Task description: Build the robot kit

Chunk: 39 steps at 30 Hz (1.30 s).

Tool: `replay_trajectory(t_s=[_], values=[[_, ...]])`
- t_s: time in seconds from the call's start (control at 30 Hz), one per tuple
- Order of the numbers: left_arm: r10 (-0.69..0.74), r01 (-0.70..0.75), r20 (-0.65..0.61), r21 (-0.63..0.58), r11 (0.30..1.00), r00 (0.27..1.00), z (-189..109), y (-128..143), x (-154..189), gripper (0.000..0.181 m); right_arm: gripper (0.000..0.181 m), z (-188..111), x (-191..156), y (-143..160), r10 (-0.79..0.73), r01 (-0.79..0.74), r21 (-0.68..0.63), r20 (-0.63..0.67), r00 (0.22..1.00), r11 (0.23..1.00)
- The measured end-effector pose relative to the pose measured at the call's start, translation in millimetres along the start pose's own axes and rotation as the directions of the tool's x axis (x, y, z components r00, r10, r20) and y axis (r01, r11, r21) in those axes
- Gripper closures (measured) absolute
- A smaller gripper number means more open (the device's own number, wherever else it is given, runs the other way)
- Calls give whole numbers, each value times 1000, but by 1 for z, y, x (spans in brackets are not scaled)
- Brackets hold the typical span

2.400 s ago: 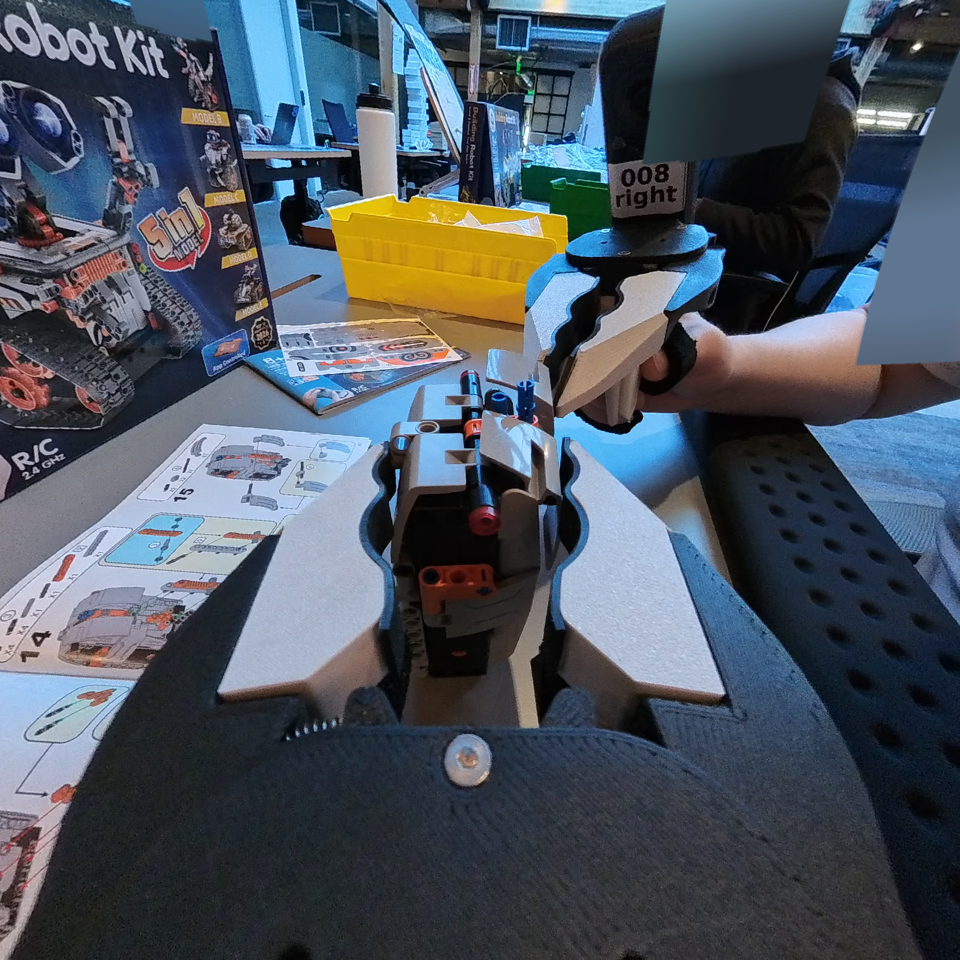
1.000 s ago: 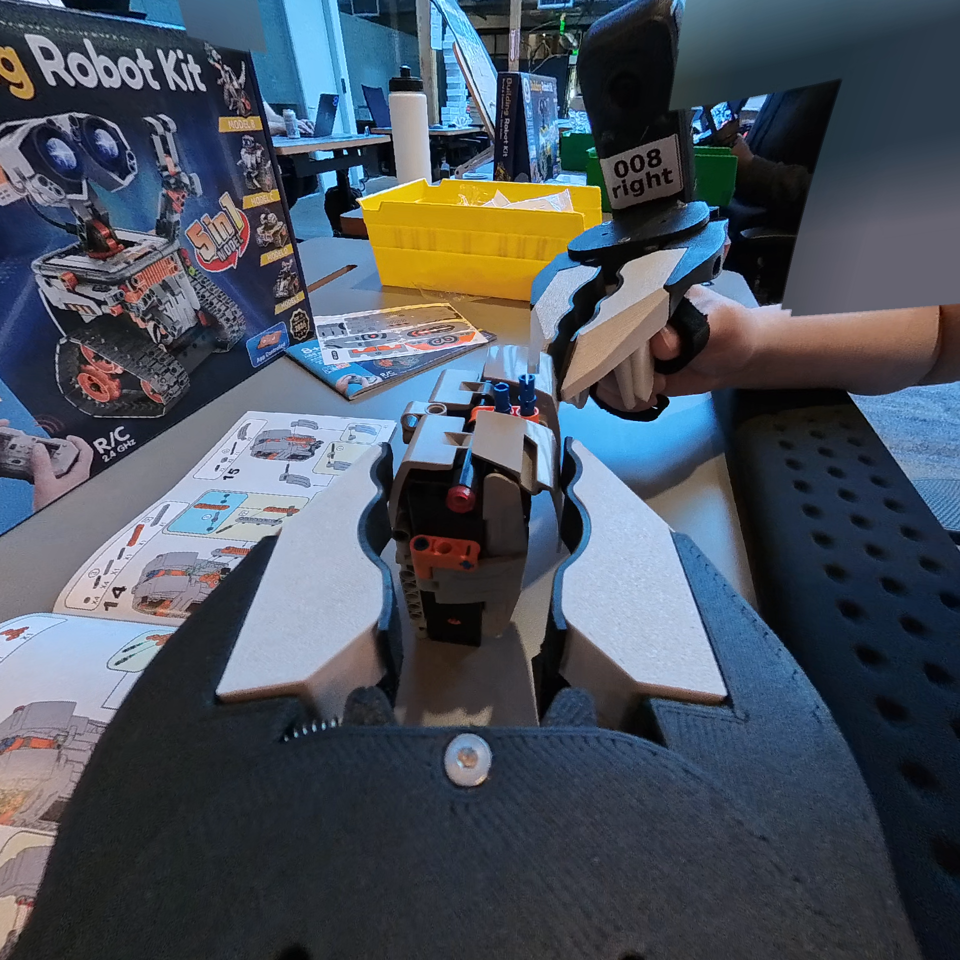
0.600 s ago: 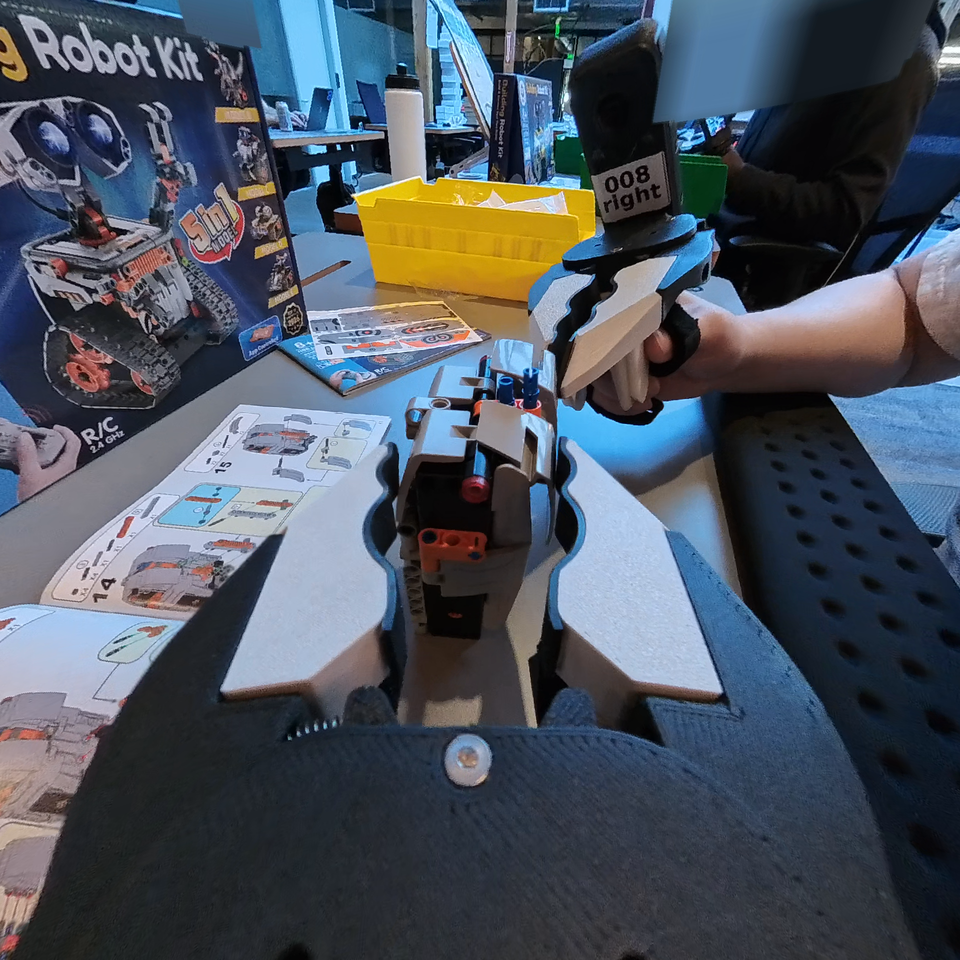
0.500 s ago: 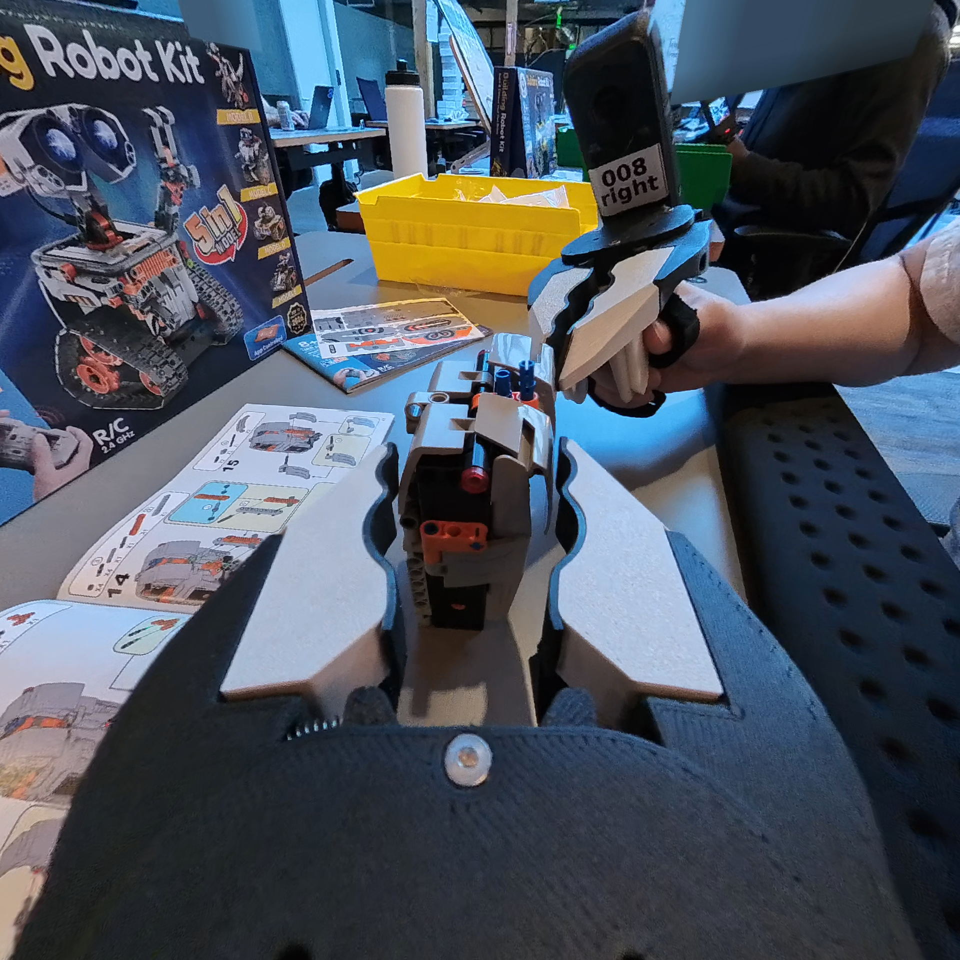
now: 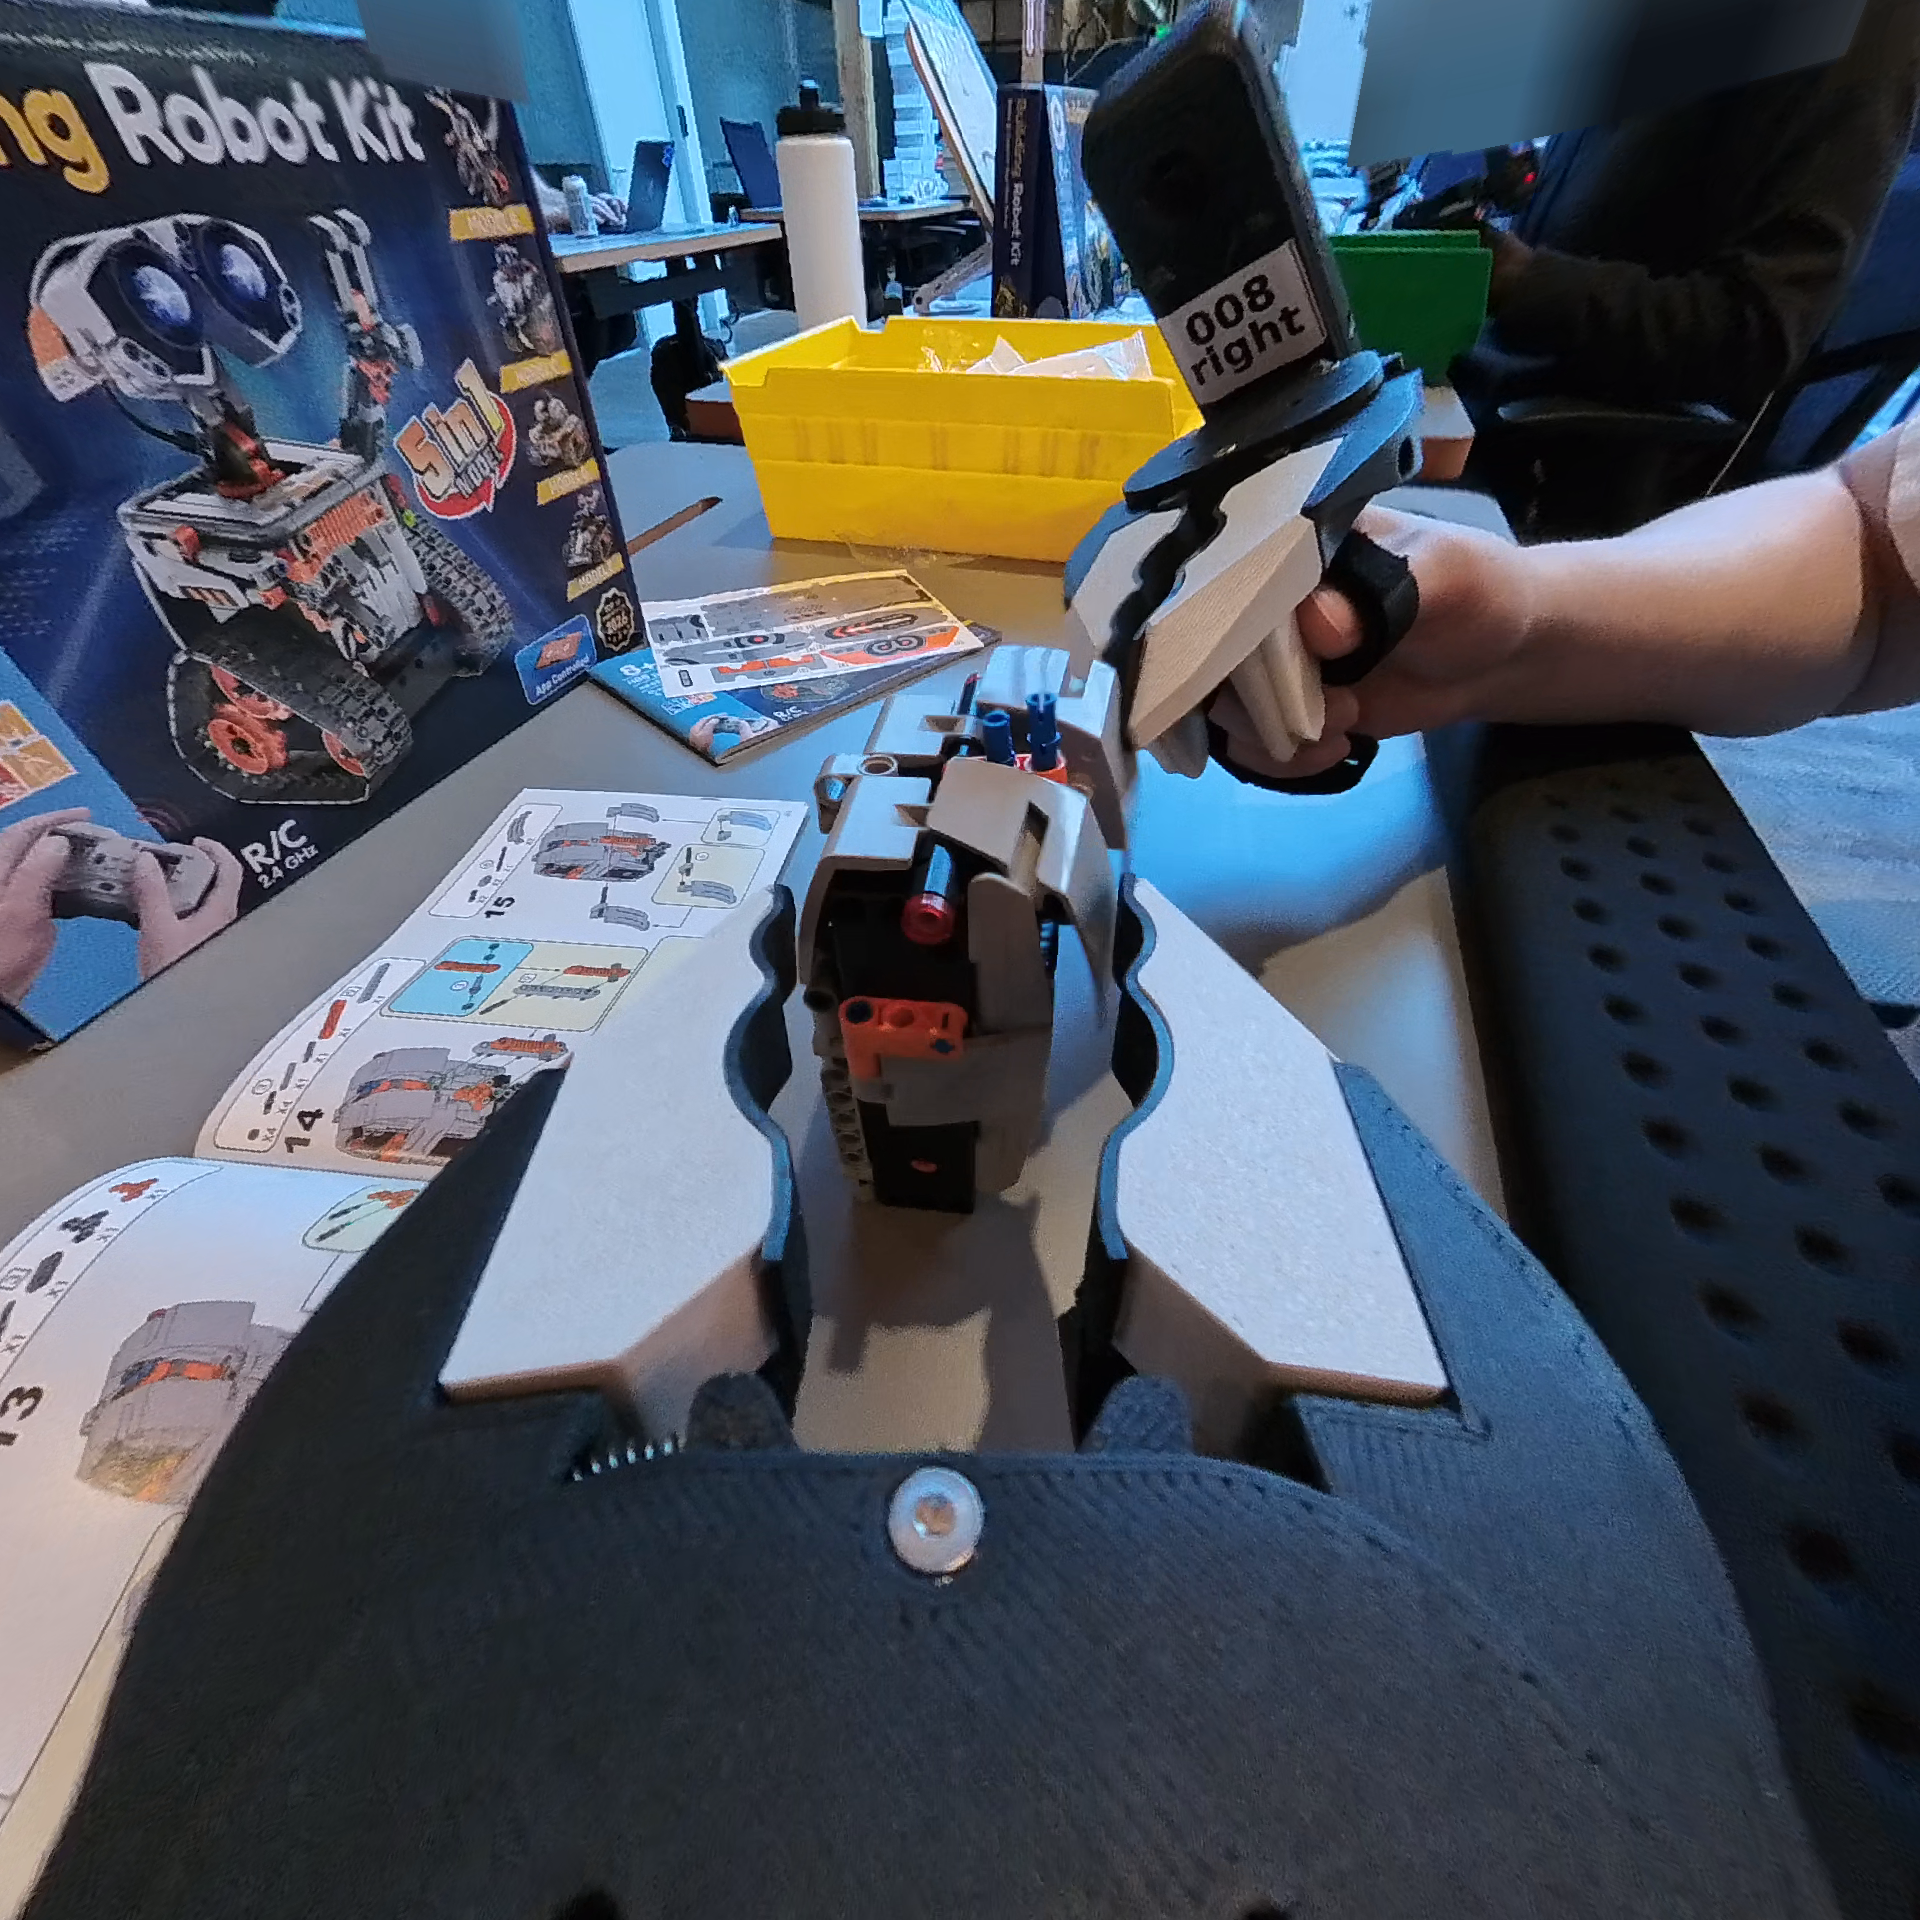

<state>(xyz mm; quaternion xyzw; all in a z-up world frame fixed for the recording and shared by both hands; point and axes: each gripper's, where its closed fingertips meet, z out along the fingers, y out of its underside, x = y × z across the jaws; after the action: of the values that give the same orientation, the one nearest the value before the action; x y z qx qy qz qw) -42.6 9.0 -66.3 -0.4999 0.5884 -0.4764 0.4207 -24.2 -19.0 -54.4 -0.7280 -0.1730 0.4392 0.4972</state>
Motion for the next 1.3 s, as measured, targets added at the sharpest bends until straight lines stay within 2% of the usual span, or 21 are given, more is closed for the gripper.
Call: replay_trajectory(t_s=[0.13,0.27,0.47,0.6,0.77,0.87,0.93,1.13,1.3], values=[[-16,17,-7,48,999,1000,-5,-6,-2,112,181,0,-7,-5,76,-78,24,47,996,997],[-61,63,-50,55,996,997,0,-4,2,110,181,2,-6,0,15,-15,0,21,1000,1000],[-25,26,-28,47,999,999,8,-2,-1,110,181,3,-6,2,47,-47,16,22,999,999],[-9,11,-33,44,999,999,8,-3,0,112,181,4,-10,0,-4,3,9,49,999,1000],[-18,21,-39,77,997,999,7,-9,3,104,181,6,-7,2,18,-19,12,44,999,1000],[2,0,-37,81,997,999,11,-11,-3,100,181,9,-5,4,-18,18,-1,30,999,1000],[-5,11,-66,86,996,998,14,-12,-4,113,181,10,-4,3,-16,16,-1,28,999,1000],[16,-14,-44,56,998,999,13,-8,0,106,181,7,-1,2,-30,30,-4,4,1000,1000],[45,-45,9,26,999,999,9,-4,-3,109,181,9,-7,-1,-18,18,3,28,999,1000]])
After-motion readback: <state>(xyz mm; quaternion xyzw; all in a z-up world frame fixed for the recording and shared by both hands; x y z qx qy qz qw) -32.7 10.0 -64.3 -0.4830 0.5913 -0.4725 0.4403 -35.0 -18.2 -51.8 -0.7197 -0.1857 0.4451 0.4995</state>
